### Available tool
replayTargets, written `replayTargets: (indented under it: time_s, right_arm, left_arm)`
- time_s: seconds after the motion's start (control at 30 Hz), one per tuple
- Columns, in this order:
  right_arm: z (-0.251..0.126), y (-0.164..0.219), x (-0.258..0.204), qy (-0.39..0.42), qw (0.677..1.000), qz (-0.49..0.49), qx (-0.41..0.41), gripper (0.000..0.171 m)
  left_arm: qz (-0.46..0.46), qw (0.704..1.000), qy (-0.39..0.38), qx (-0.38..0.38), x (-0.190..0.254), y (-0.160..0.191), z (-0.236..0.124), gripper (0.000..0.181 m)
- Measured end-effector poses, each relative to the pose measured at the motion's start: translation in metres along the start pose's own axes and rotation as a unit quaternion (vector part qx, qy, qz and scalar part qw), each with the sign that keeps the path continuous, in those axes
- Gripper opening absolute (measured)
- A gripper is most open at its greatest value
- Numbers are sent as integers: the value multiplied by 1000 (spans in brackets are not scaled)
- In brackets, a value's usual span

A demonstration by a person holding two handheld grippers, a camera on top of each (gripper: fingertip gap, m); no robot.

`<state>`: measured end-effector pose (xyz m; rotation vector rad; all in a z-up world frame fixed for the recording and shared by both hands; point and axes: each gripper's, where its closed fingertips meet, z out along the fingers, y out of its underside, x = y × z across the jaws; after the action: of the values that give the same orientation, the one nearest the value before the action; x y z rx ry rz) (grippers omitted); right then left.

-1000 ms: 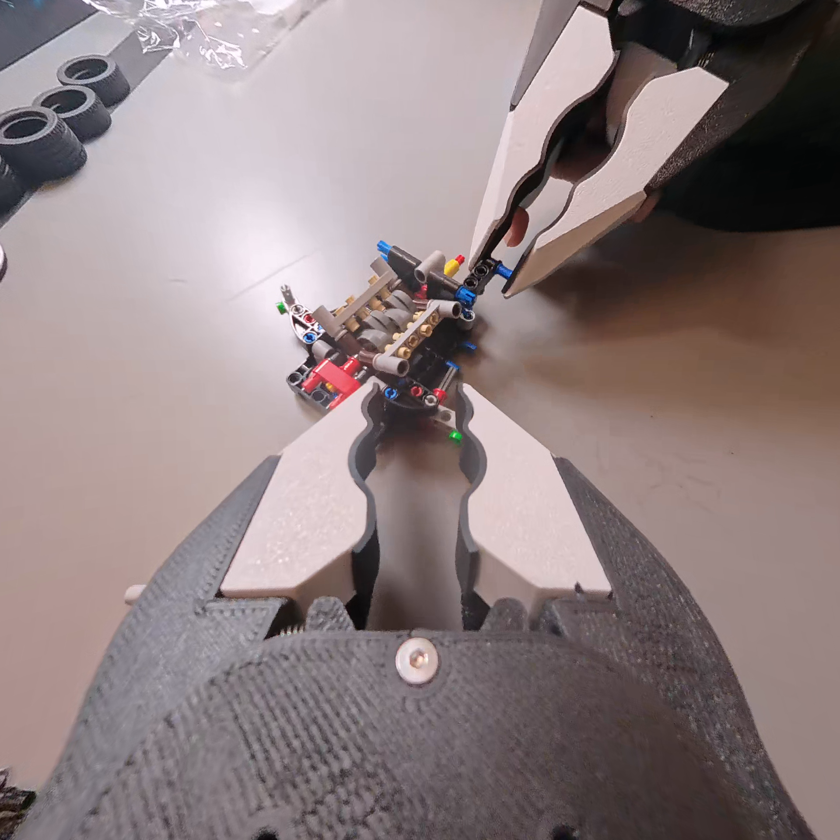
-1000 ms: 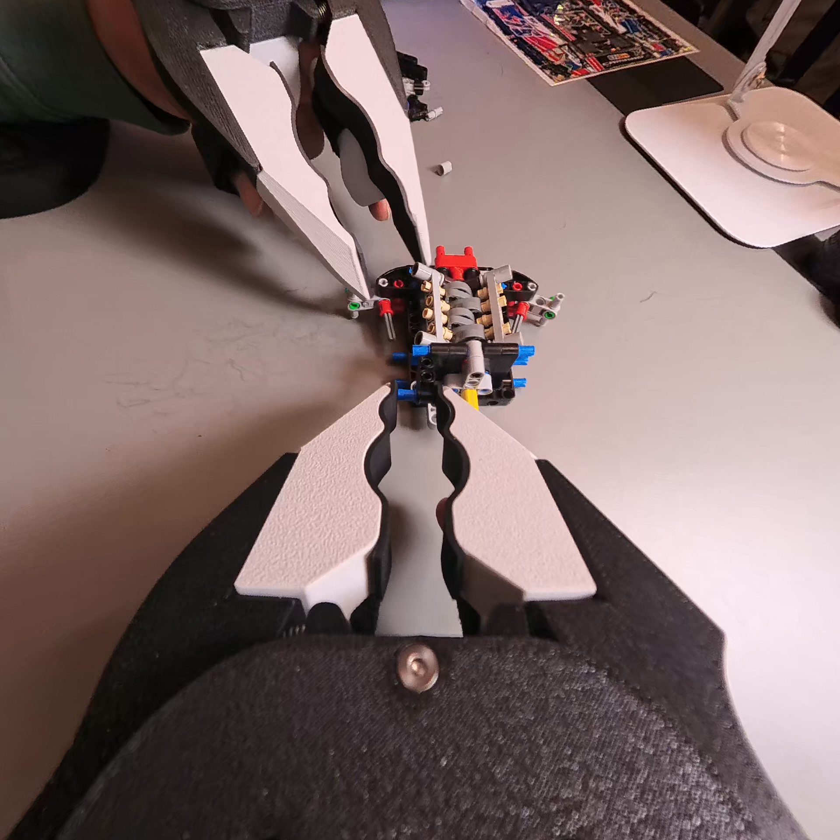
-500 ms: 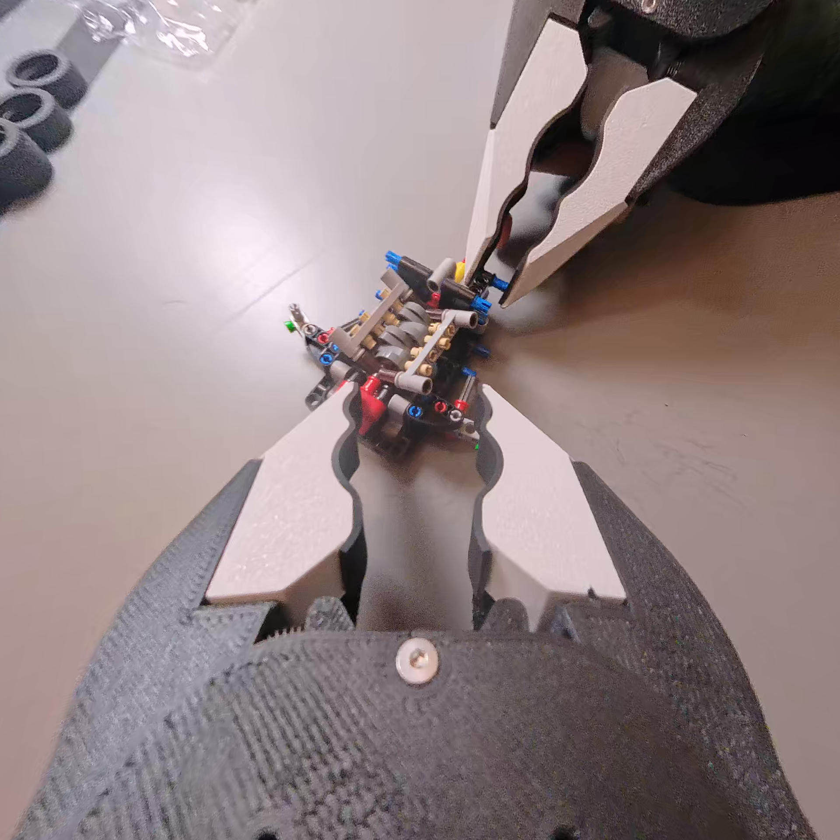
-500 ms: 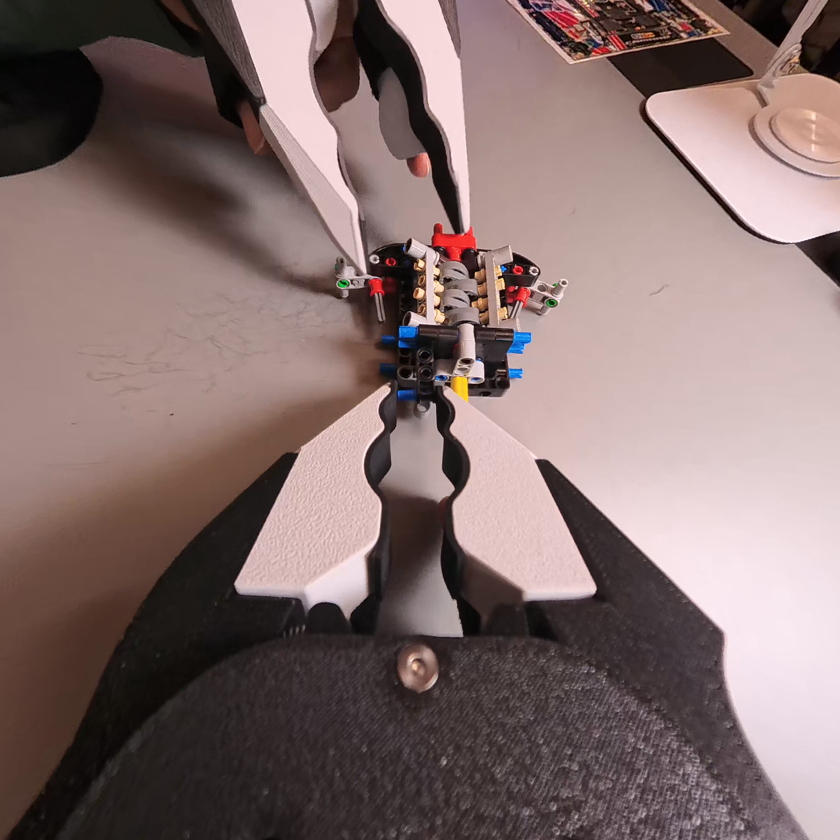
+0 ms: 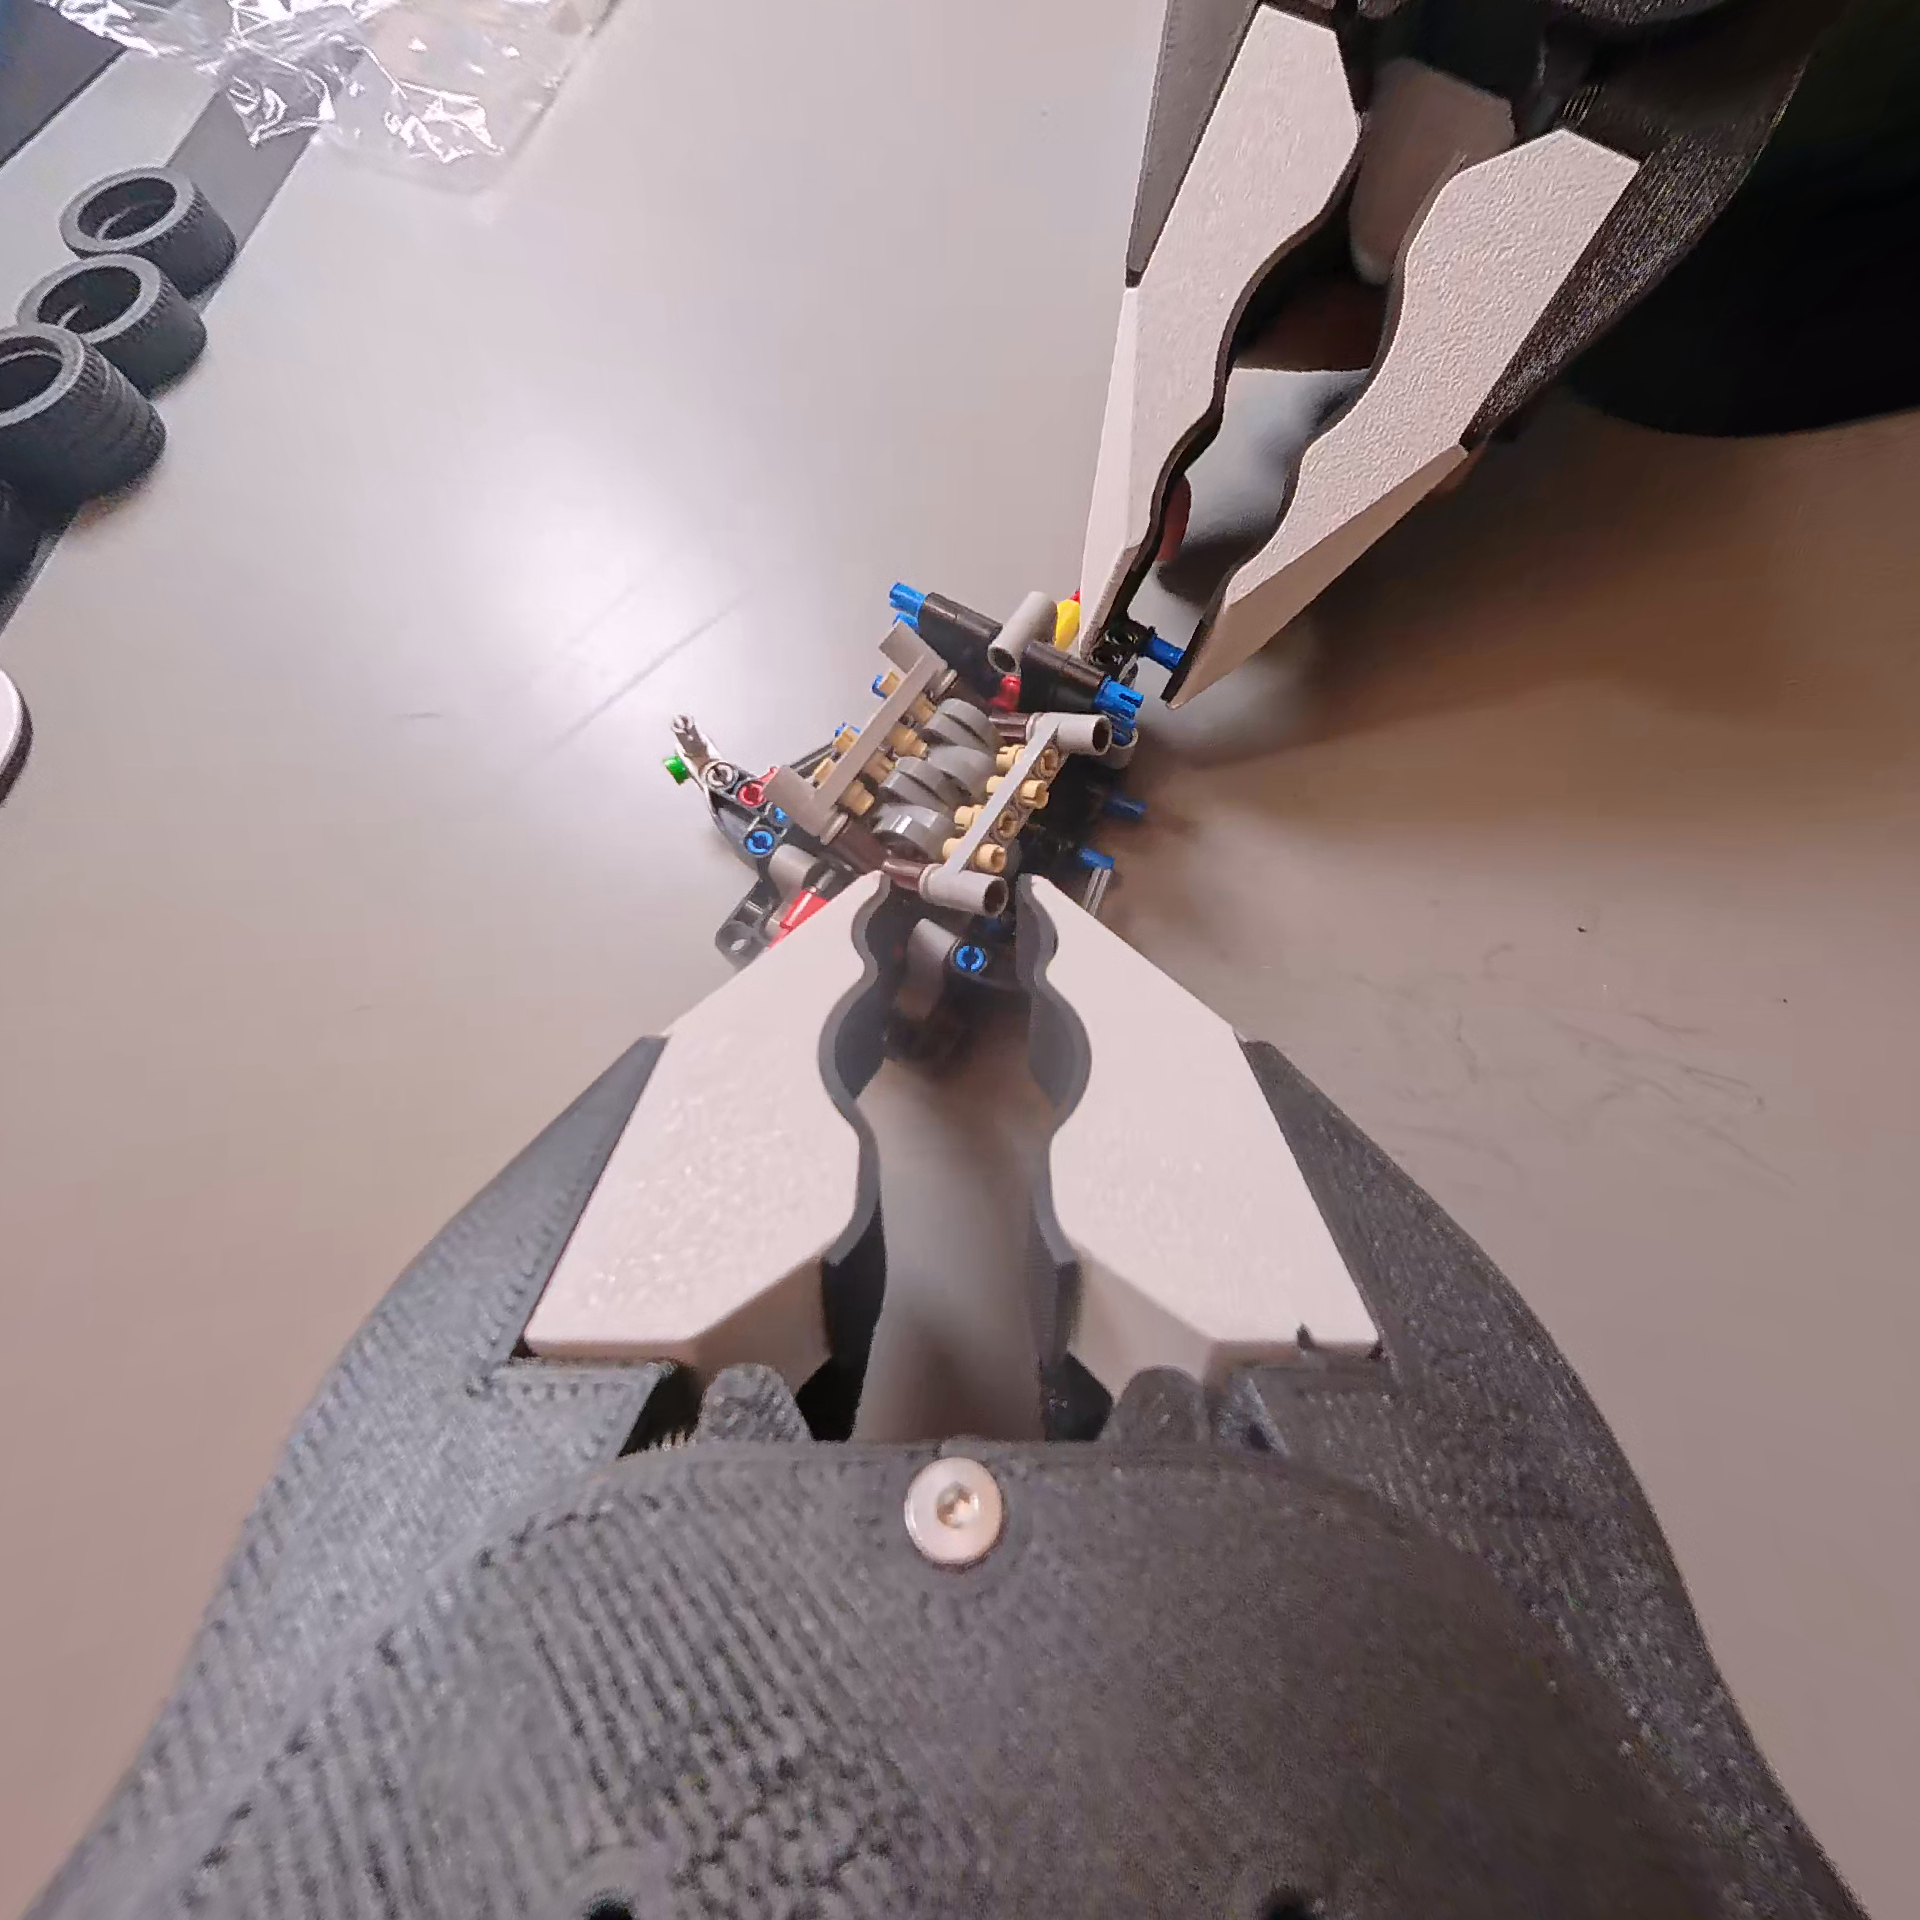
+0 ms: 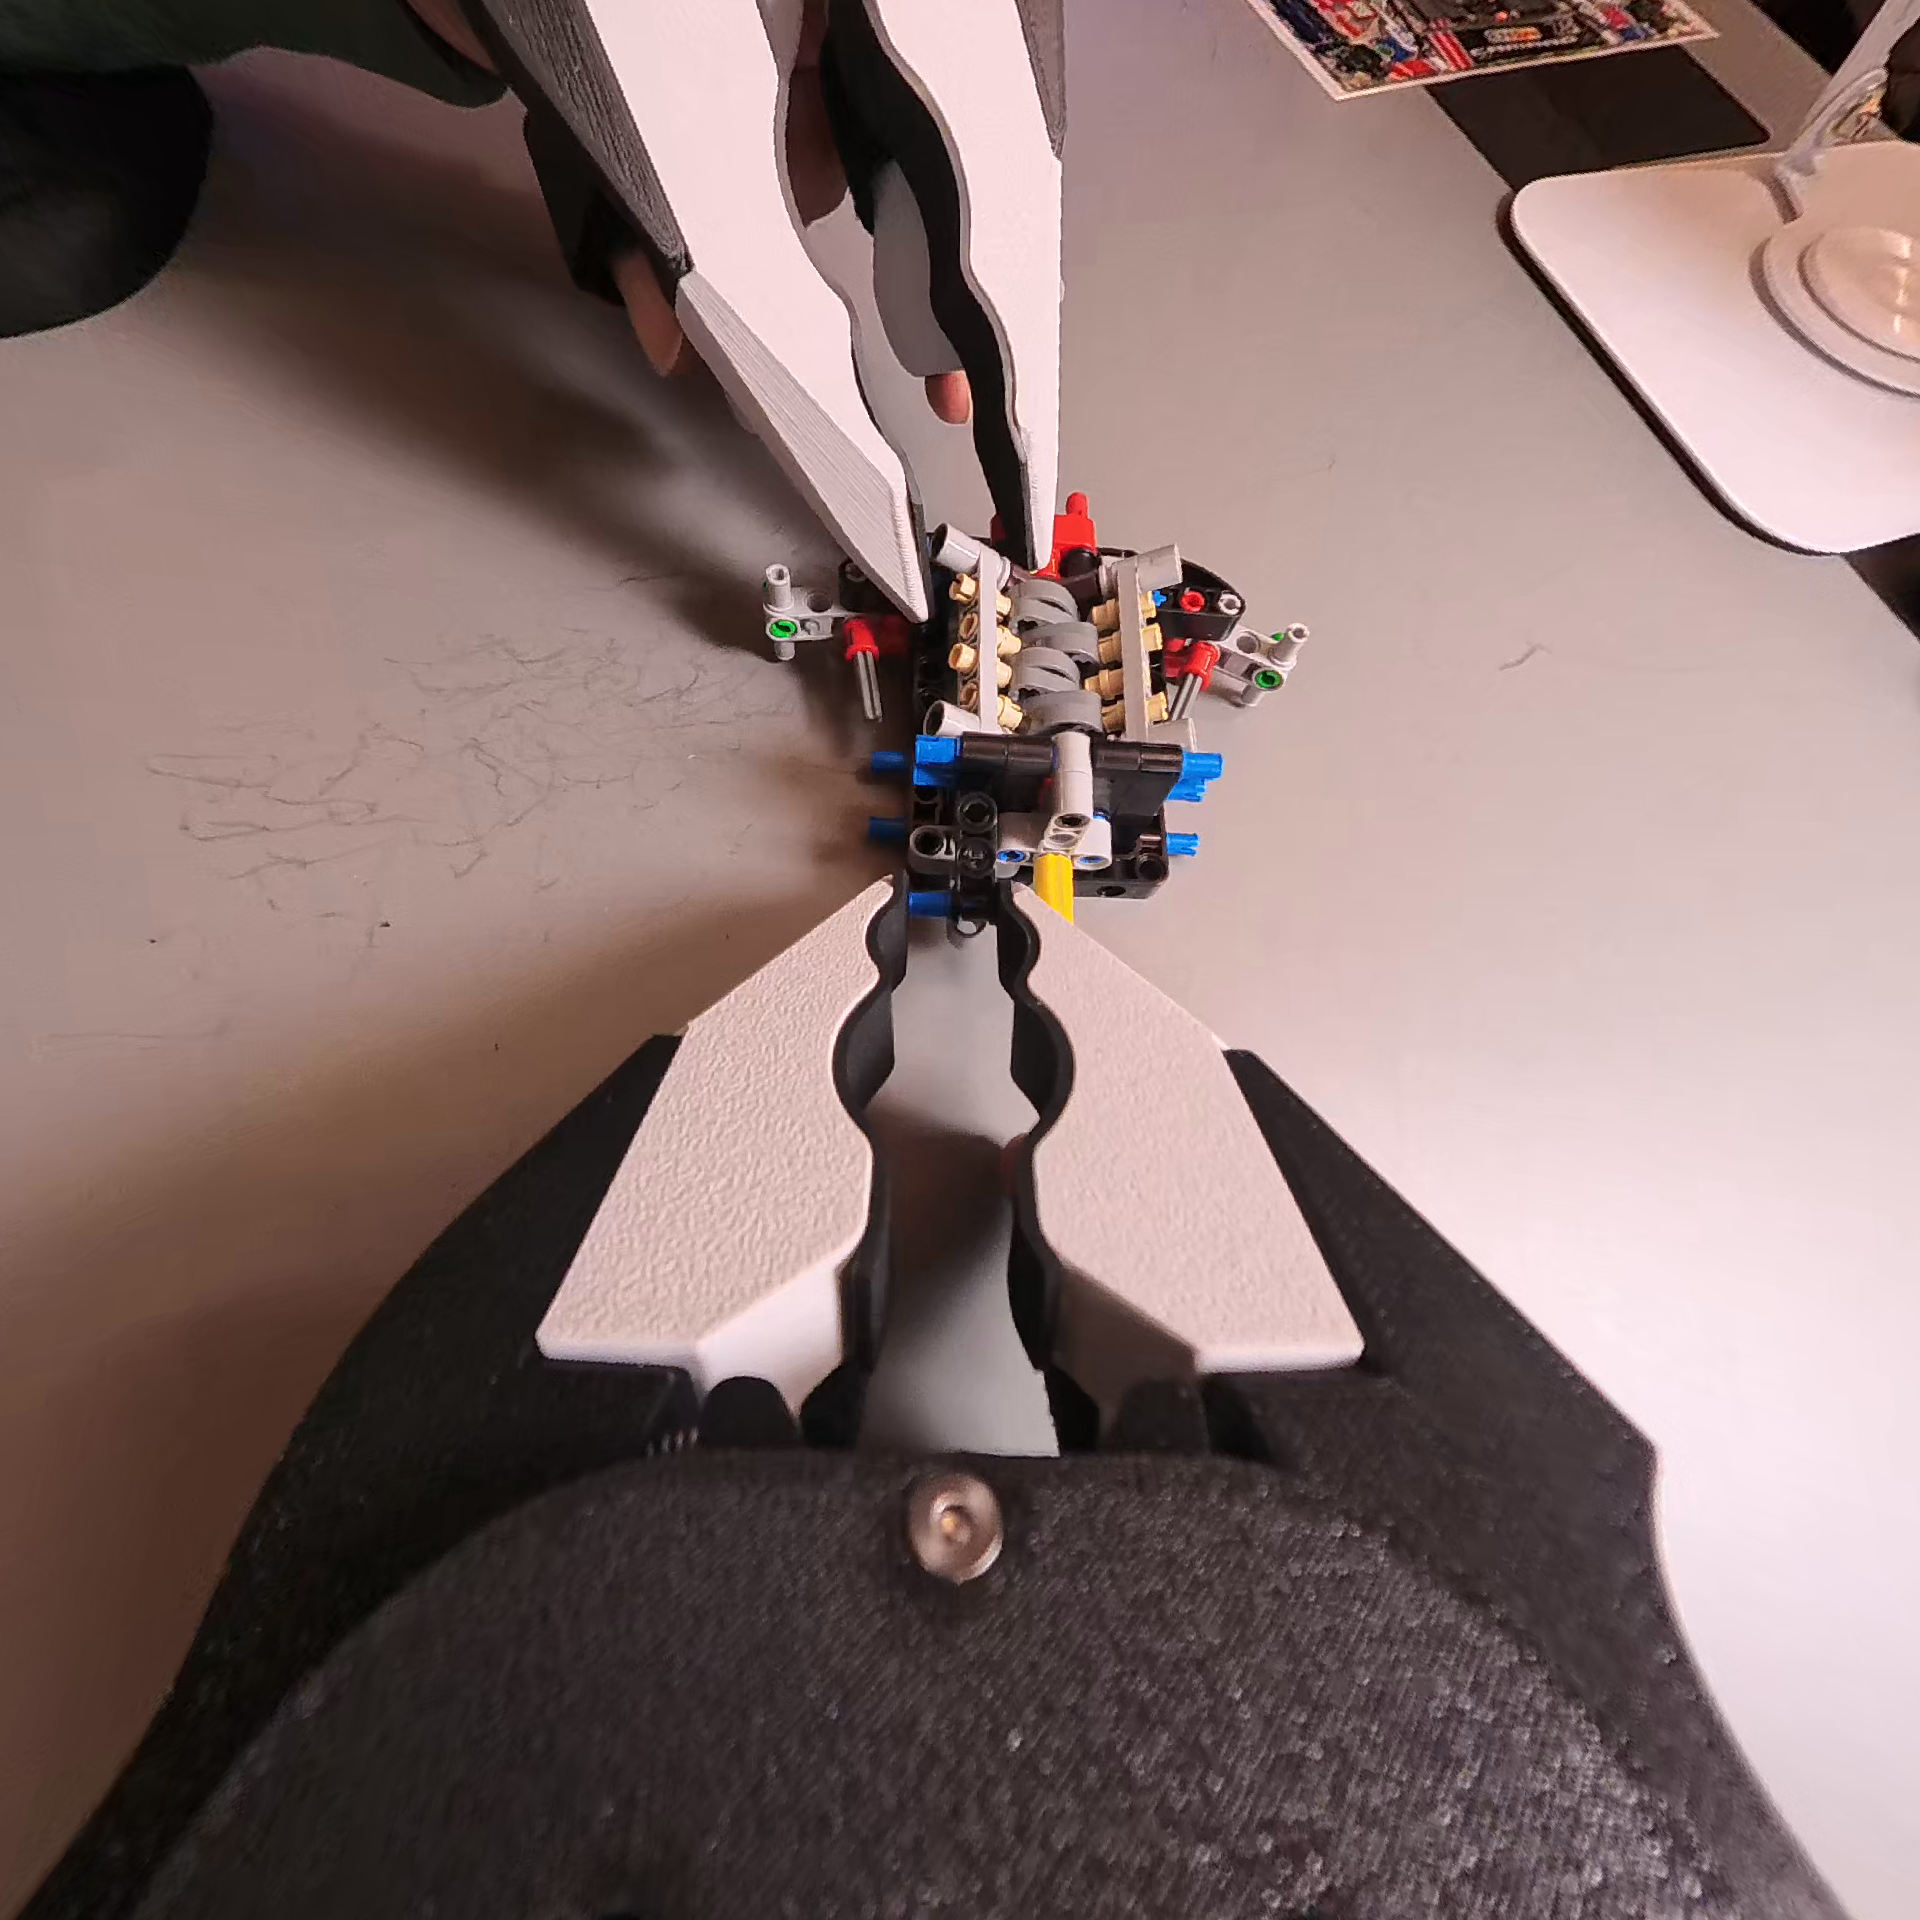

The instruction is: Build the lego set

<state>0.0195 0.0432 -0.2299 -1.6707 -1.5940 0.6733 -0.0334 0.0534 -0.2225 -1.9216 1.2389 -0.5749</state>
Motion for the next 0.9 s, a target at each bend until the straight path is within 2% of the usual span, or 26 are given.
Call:
replayTargets:
  time_s: [0.67,0.9]
  right_arm:
    - [-1,-4,-12,-27,1000,5,6,15]
    - [-1,-2,-13,-26,1000,10,-2,15]
  left_arm:
    - [37,999,-3,-10,7,2,-3,20]
    - [49,999,-11,12,16,-12,-10,24]
